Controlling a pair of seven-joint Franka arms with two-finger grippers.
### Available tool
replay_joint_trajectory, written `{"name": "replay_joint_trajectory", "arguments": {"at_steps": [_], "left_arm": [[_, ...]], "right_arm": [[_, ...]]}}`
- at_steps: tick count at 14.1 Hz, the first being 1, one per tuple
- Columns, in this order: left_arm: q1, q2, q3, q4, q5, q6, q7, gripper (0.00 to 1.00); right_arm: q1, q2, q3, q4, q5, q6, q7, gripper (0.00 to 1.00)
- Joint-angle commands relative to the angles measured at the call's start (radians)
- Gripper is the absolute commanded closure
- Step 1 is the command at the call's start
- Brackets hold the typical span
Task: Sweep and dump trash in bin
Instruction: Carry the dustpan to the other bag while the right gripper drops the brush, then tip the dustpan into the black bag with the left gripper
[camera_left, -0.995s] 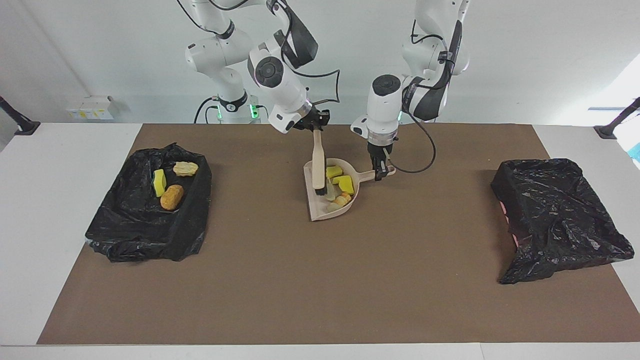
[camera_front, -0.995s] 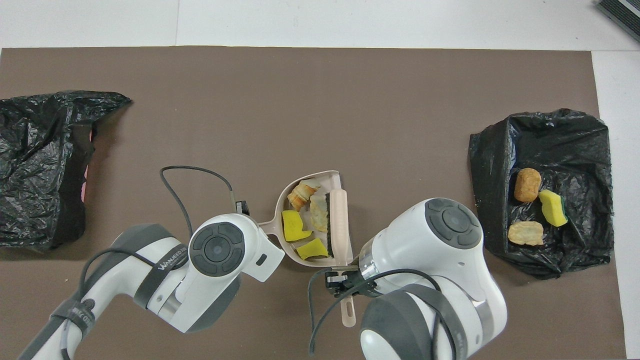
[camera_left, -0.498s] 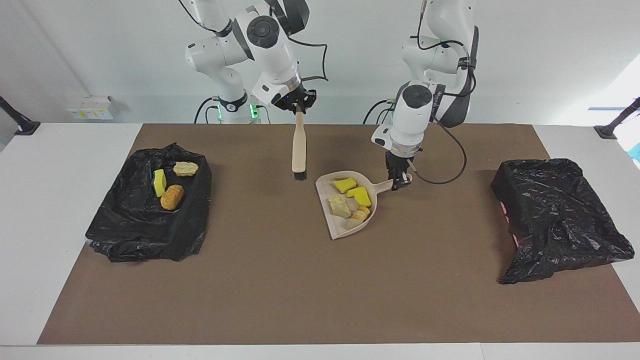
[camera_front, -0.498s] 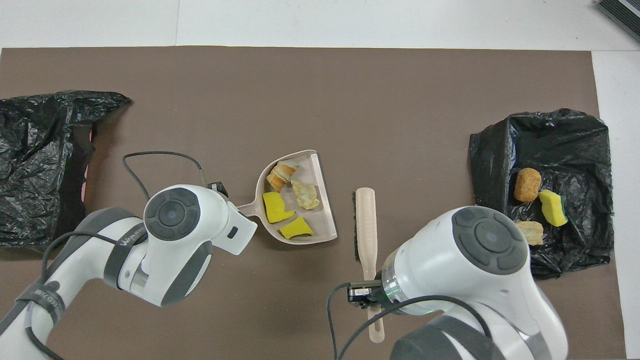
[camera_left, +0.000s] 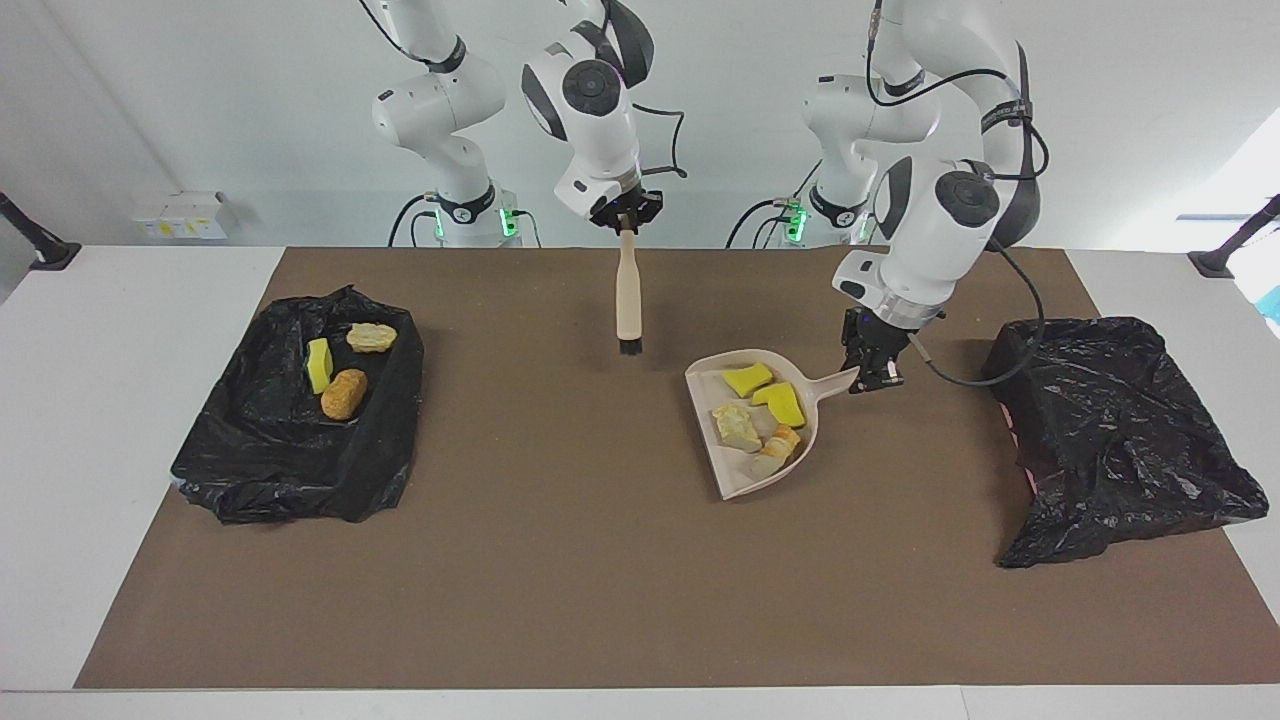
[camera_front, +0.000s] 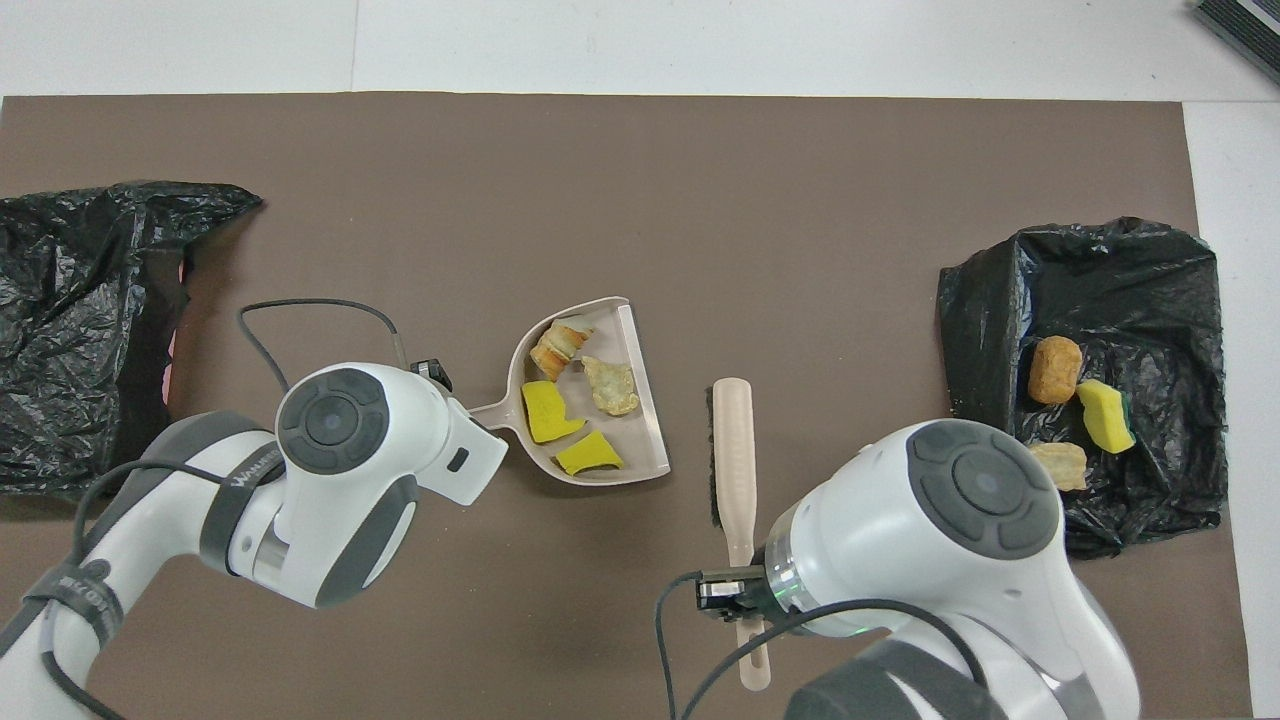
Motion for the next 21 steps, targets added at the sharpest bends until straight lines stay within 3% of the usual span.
{"name": "replay_joint_trajectory", "arguments": {"at_steps": [1,5,9,12,15,19,20,21], "left_arm": [[0.074,0.015,-0.011,0.045,-0.072,-0.039,0.124,1.0],[0.18,0.021,-0.009,0.134,-0.145,-0.146,0.271,1.0],[0.31,0.036,-0.009,0.194,-0.182,-0.214,0.437,1.0],[0.418,0.076,-0.011,0.28,-0.17,-0.309,0.558,1.0],[0.528,0.127,-0.006,0.413,-0.165,-0.401,0.693,1.0],[0.629,0.134,-0.002,0.476,-0.089,-0.406,0.745,1.0],[0.646,0.14,-0.002,0.507,-0.061,-0.403,0.745,1.0],[0.669,0.154,-0.002,0.537,-0.031,-0.395,0.745,1.0]], "right_arm": [[0.051,0.065,-0.002,0.006,-0.013,0.085,0.072,1.0],[0.098,0.096,-0.002,-0.057,-0.013,0.201,0.087,1.0],[0.127,0.097,-0.003,-0.083,-0.039,0.222,0.075,1.0],[0.127,0.093,-0.003,-0.097,-0.123,0.203,0.052,1.0],[0.123,0.096,-0.003,-0.099,-0.128,0.2,0.059,1.0],[0.121,0.123,-0.003,-0.094,-0.126,0.215,0.066,1.0],[0.112,0.137,-0.003,-0.083,-0.126,0.214,0.061,0.74],[0.108,0.149,-0.005,-0.062,-0.126,0.206,0.06,0.41]]}}
